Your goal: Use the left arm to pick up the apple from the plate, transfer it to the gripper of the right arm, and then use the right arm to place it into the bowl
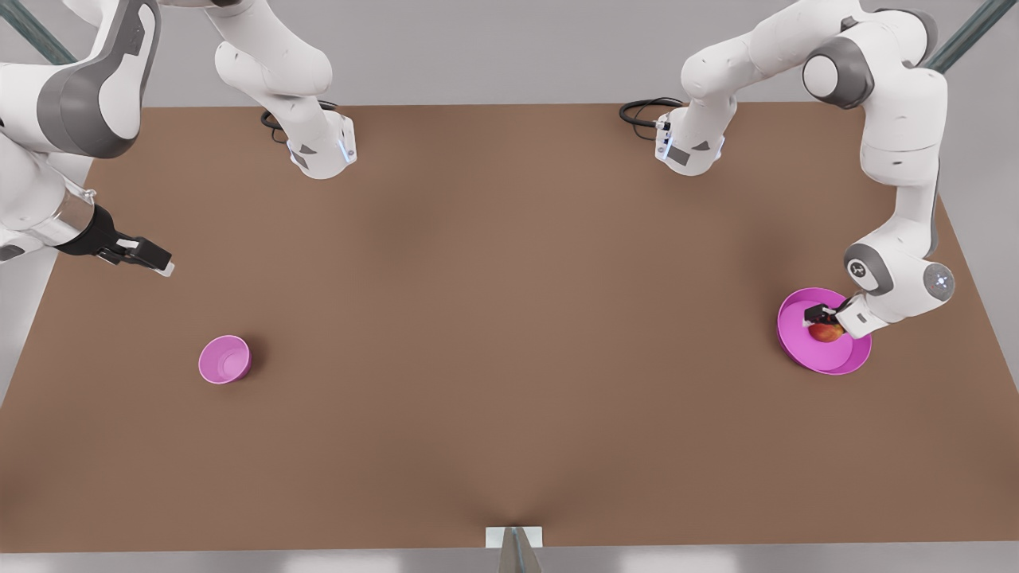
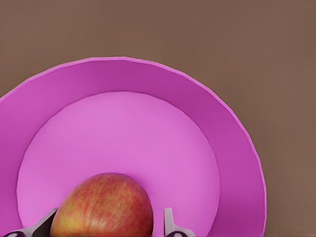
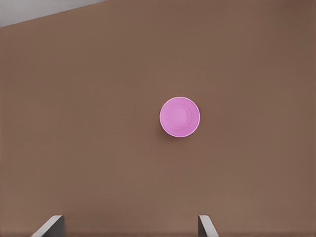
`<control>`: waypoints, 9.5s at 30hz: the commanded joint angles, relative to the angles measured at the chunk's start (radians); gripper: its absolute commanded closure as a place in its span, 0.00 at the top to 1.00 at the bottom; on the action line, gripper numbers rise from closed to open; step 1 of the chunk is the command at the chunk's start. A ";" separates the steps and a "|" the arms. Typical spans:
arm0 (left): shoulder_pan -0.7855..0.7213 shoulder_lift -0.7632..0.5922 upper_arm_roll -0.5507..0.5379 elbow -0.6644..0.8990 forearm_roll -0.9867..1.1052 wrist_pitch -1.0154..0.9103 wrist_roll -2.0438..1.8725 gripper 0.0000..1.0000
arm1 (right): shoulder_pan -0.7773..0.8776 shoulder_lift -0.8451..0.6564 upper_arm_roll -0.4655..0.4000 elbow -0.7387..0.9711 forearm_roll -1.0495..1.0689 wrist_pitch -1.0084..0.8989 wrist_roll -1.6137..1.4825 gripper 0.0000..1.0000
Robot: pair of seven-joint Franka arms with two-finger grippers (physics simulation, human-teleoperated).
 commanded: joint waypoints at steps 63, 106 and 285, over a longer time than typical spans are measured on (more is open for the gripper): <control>-0.163 -0.029 -0.587 0.190 -1.073 -0.292 0.440 0.71 | 0.028 0.215 0.227 -0.165 0.723 0.349 -0.074 1.00; -0.608 0.455 -0.629 0.827 -1.423 -0.111 0.837 0.71 | 0.030 0.691 0.474 -0.150 1.454 0.518 -1.121 1.00; -0.496 -0.266 0.015 0.721 0.058 -0.822 -0.818 1.00 | 0.212 0.017 -0.107 -0.098 -0.004 0.142 -0.156 1.00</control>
